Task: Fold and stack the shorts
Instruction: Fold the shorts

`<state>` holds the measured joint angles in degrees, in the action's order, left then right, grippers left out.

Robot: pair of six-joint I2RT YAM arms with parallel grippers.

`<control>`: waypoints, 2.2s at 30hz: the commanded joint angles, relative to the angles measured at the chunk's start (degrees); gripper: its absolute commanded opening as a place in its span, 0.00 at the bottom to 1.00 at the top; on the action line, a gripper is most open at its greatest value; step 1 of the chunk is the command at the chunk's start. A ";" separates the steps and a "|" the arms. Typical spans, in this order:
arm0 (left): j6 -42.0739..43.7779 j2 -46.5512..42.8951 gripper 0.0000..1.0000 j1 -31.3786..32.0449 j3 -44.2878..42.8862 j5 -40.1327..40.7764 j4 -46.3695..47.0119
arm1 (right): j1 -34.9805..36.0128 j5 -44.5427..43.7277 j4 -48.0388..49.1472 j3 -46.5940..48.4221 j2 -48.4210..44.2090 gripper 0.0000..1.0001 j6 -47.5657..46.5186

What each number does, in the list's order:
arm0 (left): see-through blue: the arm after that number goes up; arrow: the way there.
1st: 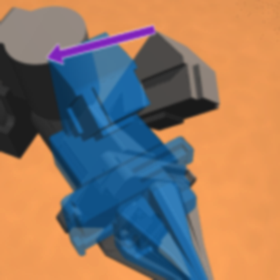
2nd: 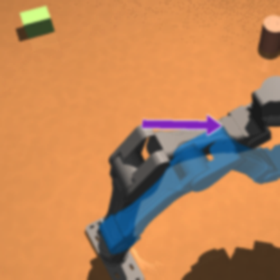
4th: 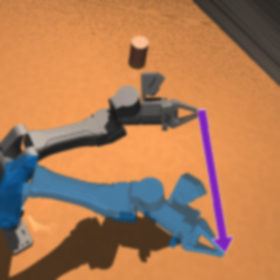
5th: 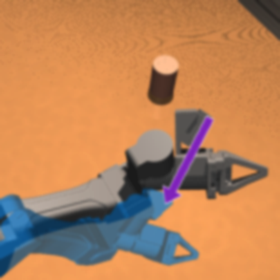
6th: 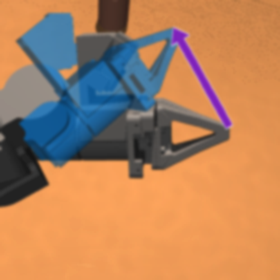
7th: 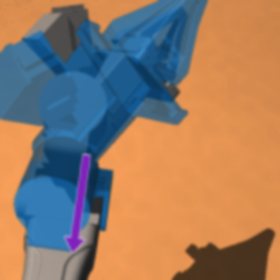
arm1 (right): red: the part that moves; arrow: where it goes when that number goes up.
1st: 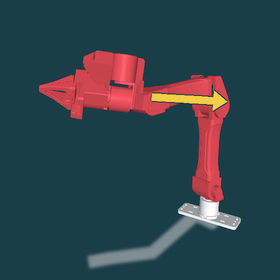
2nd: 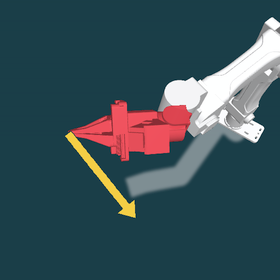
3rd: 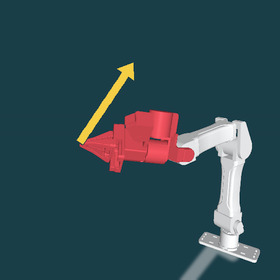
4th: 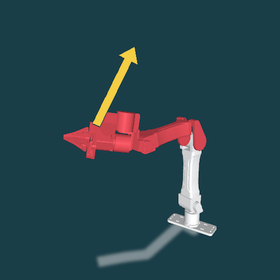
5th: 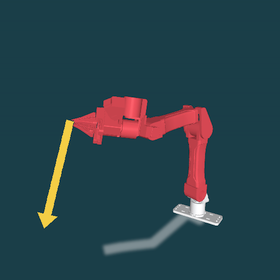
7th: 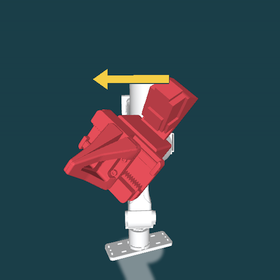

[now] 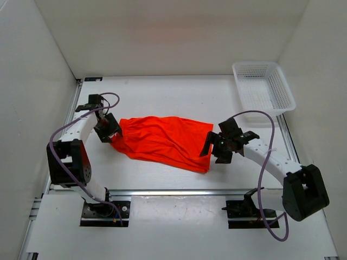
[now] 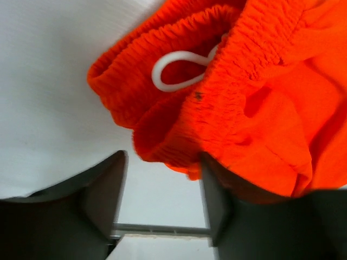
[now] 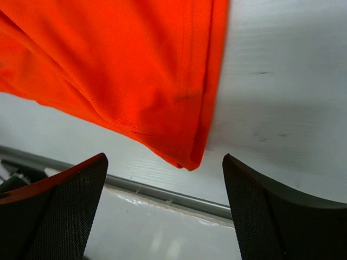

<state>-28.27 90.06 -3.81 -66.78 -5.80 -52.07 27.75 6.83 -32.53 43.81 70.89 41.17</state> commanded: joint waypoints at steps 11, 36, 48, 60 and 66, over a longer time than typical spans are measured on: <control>1.11 3.10 0.10 0.56 -4.93 -2.99 1.89 | -2.52 14.61 11.96 -8.47 6.00 0.83 7.69; 3.49 3.99 0.10 1.09 -19.90 -5.36 -7.69 | -13.16 1.17 2.74 9.98 11.56 0.00 -9.70; -0.55 1.96 0.87 8.65 -0.99 -9.05 -0.13 | -13.68 -4.27 1.43 2.06 9.36 0.71 -10.93; -1.08 8.11 0.10 11.72 -5.11 -10.37 2.68 | -10.78 -2.44 0.62 6.90 9.08 0.67 -7.86; -1.08 8.11 0.10 11.72 -11.42 -10.37 0.58 | -10.78 -2.44 3.79 7.60 16.98 0.40 -7.86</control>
<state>-29.36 99.61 7.92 -73.47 -15.51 -51.57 16.93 4.14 -30.76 49.19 84.71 32.56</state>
